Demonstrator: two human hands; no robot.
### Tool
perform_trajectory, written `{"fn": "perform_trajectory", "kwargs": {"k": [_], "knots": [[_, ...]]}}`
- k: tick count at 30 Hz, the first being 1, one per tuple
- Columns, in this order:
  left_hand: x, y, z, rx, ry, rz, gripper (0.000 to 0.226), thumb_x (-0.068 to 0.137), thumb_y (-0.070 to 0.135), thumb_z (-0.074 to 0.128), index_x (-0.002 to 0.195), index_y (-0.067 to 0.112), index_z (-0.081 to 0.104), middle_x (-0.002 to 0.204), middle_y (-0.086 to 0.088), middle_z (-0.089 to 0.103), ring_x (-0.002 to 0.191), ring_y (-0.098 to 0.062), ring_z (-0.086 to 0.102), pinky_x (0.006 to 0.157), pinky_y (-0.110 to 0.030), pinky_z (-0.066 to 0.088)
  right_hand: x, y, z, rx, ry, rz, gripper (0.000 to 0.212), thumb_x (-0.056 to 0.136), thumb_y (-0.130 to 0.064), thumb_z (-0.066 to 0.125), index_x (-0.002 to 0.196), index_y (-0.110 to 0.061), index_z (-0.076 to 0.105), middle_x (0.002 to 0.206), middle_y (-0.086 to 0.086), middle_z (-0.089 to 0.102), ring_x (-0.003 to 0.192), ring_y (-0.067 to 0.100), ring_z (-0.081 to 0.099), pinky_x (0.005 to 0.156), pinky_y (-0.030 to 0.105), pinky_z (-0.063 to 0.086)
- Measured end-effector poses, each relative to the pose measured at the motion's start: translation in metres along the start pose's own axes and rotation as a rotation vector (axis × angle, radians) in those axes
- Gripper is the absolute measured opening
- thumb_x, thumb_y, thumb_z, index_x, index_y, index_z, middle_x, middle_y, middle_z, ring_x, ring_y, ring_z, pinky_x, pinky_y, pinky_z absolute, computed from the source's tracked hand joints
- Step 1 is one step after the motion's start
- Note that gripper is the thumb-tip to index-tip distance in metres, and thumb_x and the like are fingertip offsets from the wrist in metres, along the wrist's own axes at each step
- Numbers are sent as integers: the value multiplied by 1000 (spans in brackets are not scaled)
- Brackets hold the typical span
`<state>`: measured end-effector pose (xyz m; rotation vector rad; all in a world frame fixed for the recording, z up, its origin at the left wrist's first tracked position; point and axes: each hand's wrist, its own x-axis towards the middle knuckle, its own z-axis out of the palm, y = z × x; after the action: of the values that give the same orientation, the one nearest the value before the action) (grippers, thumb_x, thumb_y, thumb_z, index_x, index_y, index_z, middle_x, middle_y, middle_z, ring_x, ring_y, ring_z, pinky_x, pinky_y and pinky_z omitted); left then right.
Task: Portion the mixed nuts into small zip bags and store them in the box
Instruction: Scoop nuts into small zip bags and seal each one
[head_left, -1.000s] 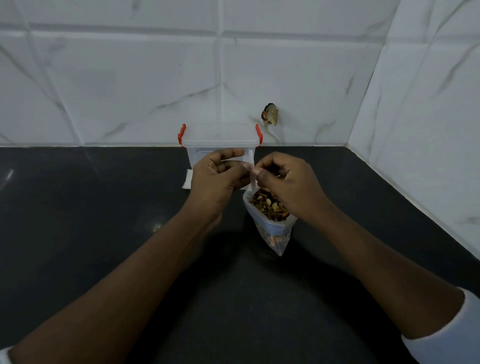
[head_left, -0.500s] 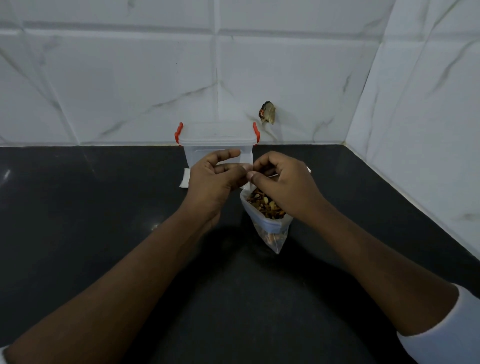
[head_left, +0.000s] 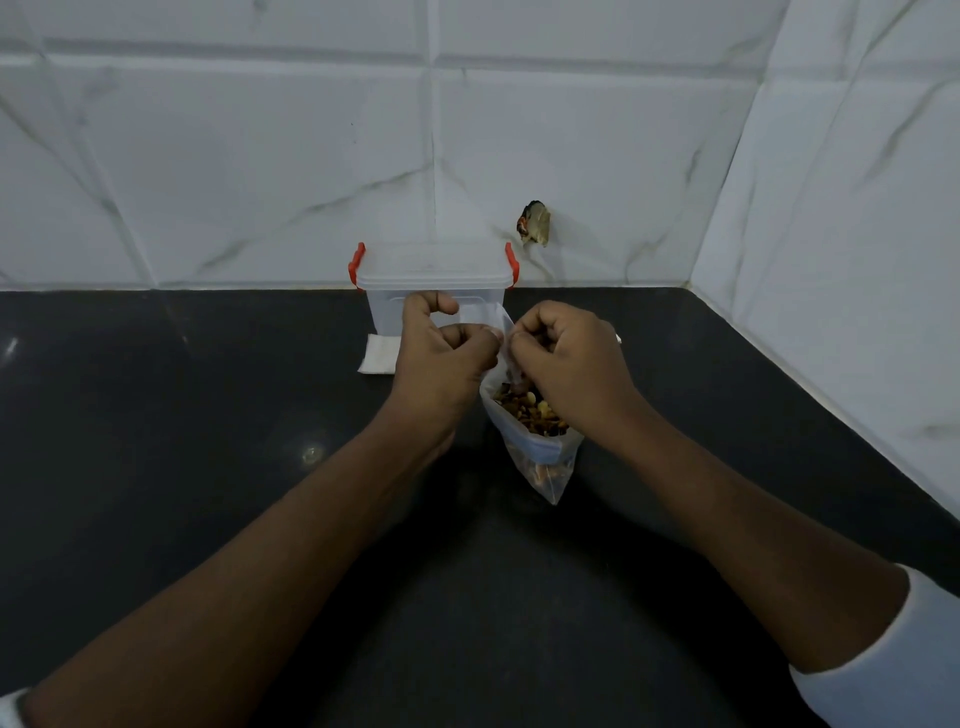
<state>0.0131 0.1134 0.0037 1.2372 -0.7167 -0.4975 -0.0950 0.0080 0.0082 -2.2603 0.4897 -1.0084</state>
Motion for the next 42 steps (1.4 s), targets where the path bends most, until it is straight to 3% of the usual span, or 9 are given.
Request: {"fn": "perform_trajectory", "kwargs": {"k": [7, 12, 16, 21, 24, 30, 35, 38, 42], "knots": [[1, 2, -5, -28, -15, 20, 38, 95, -6, 61, 109, 20, 37, 86, -19, 63, 80, -25, 66, 73, -28, 60, 4, 8, -13, 6, 80, 119, 5, 98, -10, 60, 95, -10, 64, 76, 4, 71, 56, 10, 70, 50, 17, 50], [0, 2, -4, -3, 30, 44, 43, 92, 0, 70, 114, 23, 41, 83, -15, 69, 76, -20, 69, 73, -30, 60, 4, 6, -5, -259, 88, -229, 22, 88, 5, 59, 102, -11, 61, 105, 3, 54, 89, 12, 55, 73, 17, 45], [-2, 1, -2, -18, 50, 52, 47, 91, 0, 72, 115, 25, 41, 93, -27, 71, 79, -23, 69, 77, -35, 60, 7, 13, -4, -409, 87, -325, 19, 89, -4, 62, 98, -14, 75, 94, 3, 59, 93, 21, 51, 79, 28, 41], [-3, -3, 1, 58, -1, 103, 50, 91, 4, 73, 119, 28, 39, 78, -10, 70, 70, -21, 63, 66, -33, 53, 6, 2, -10, -24, 9, -22, 16, 94, -17, 65, 94, -20, 81, 78, -7, 74, 74, 11, 67, 66, 29, 53], [-3, -2, 1, 99, -15, 139, 51, 91, 7, 73, 123, 27, 39, 82, -15, 71, 71, -23, 65, 68, -35, 54, 7, 4, -14, 121, -19, 26, 15, 94, -14, 69, 93, -22, 81, 84, -9, 77, 82, 6, 72, 73, 26, 58], [-5, 0, -3, 172, -32, 204, 53, 91, 11, 74, 130, 25, 41, 83, -6, 74, 80, -17, 74, 74, -33, 58, 6, 10, -14, -98, -129, -131, 17, 93, -11, 68, 98, -19, 83, 81, -6, 78, 76, 4, 72, 69, 32, 57], [8, -3, -13, 298, 174, 276, 32, 94, 20, 68, 123, 27, 54, 111, 6, 63, 107, -9, 61, 87, -32, 56, 6, 12, -17, 3, -131, -87, 20, 92, -15, 72, 109, -20, 81, 87, -12, 79, 79, -2, 72, 70, 14, 52], [22, -4, -29, 197, 186, -30, 33, 95, 30, 68, 125, 27, 55, 128, 1, 57, 118, -18, 57, 96, -42, 54, 6, 14, -15, 53, -143, -77, 24, 91, -13, 74, 114, -16, 80, 90, -13, 78, 83, -3, 72, 74, 12, 52], [28, -3, -42, -158, 124, -314, 20, 95, 14, 67, 115, 9, 69, 118, -11, 72, 107, -27, 71, 88, -45, 61, 7, 17, -14, 52, -147, -61, 25, 91, -13, 74, 115, -17, 79, 89, -14, 78, 83, -3, 72, 76, 15, 54]]}}
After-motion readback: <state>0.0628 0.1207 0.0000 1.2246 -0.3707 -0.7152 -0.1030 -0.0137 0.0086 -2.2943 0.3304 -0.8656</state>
